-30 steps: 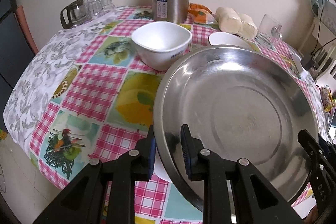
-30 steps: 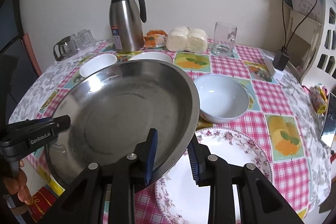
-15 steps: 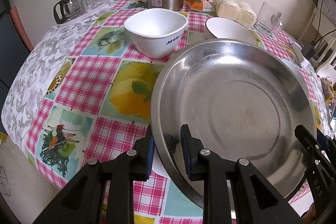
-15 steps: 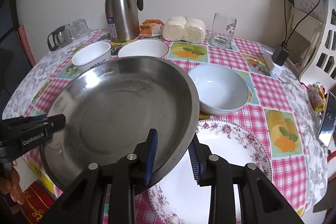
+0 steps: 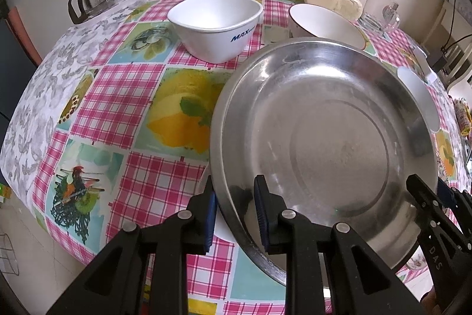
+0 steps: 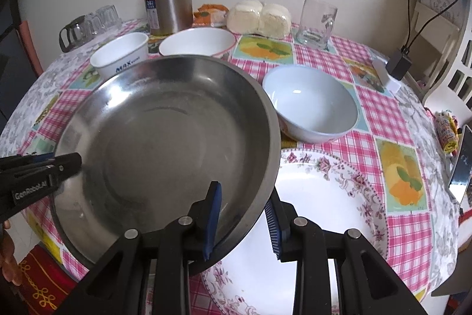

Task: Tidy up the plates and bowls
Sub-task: 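Lower the steel basin onto the table with the left tool and open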

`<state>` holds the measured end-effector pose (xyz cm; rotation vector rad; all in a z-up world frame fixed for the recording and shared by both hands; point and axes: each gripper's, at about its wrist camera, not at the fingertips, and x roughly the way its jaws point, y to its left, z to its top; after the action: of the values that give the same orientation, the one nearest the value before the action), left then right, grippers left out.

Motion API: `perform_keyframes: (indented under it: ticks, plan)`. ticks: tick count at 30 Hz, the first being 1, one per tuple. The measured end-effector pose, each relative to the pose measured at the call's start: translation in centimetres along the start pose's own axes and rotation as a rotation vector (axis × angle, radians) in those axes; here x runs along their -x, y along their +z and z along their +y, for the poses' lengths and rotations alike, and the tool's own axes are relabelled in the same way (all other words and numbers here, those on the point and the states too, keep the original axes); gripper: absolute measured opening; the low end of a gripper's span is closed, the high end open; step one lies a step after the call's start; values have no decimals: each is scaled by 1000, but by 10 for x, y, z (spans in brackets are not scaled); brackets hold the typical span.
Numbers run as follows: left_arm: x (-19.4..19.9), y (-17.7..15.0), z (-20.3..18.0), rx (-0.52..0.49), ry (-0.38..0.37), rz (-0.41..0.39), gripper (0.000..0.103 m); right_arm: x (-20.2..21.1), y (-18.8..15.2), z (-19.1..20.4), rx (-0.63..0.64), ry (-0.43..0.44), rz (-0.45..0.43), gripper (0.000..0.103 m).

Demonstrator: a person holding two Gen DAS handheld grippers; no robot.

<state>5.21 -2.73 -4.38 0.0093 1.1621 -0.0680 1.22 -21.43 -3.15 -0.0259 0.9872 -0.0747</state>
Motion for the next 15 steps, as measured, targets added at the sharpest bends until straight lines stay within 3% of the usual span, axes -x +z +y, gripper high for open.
perform_keyframes:
  ticks: [15]
  plan:
    - [-1, 2, 20, 76, 22, 18, 24, -3, -1, 23, 73, 17, 10, 33]
